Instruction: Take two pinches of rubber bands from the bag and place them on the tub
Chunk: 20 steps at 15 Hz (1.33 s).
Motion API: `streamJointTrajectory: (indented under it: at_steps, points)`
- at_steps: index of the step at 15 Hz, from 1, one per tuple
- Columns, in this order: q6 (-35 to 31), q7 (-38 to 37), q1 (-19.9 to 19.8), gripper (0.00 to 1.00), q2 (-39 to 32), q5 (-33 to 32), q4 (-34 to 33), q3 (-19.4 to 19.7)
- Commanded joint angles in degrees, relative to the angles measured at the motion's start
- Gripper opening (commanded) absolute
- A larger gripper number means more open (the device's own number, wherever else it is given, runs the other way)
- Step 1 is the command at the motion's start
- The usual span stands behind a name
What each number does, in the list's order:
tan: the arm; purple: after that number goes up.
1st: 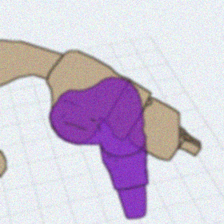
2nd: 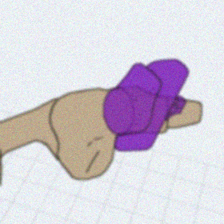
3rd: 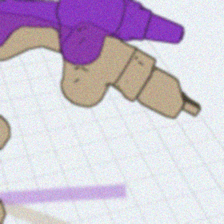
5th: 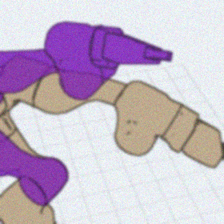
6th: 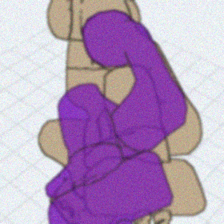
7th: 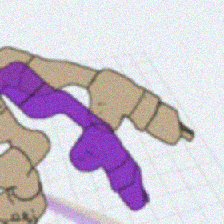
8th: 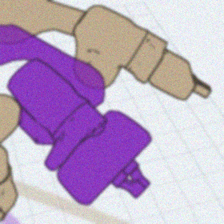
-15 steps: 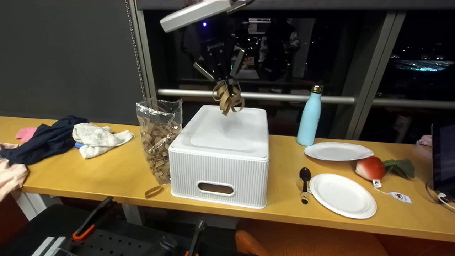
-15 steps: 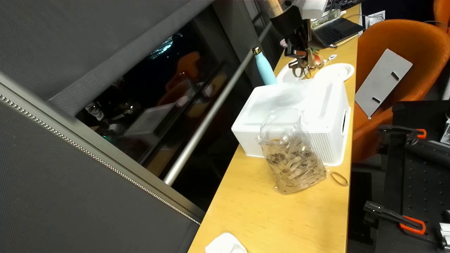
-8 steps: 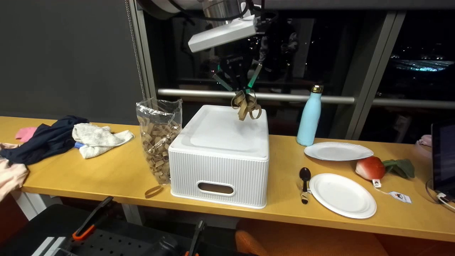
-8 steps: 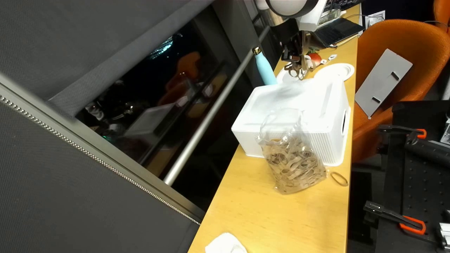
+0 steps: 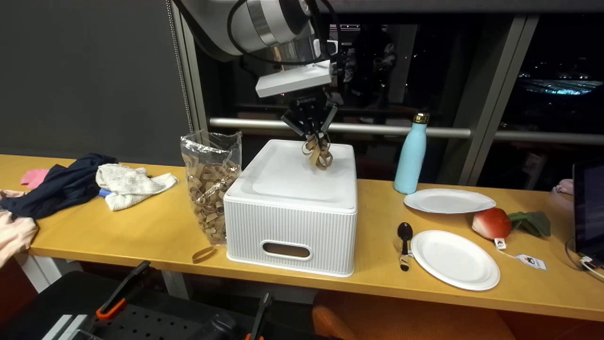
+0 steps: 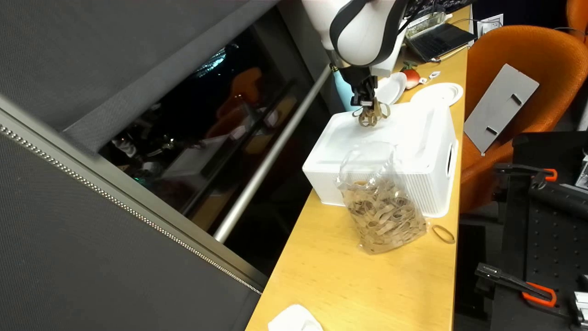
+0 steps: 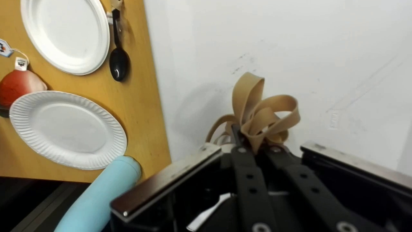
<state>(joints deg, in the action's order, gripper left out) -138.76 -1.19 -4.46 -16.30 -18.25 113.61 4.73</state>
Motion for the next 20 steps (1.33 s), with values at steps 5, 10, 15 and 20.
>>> streamJointTrajectory:
  at_steps: [5,10,15,20]
  points:
    - [-1.88,1.19,0.94,0.01,-1.09,3.05,0.04,-0.11]
    - [-1.94,1.01,1.05,0.45,-0.71,4.34,0.49,-0.11]
    - [-1.86,1.01,0.95,0.81,-0.55,5.05,0.62,-0.01]
    - [-1.04,0.95,1.10,1.00,0.21,5.07,0.43,0.10]
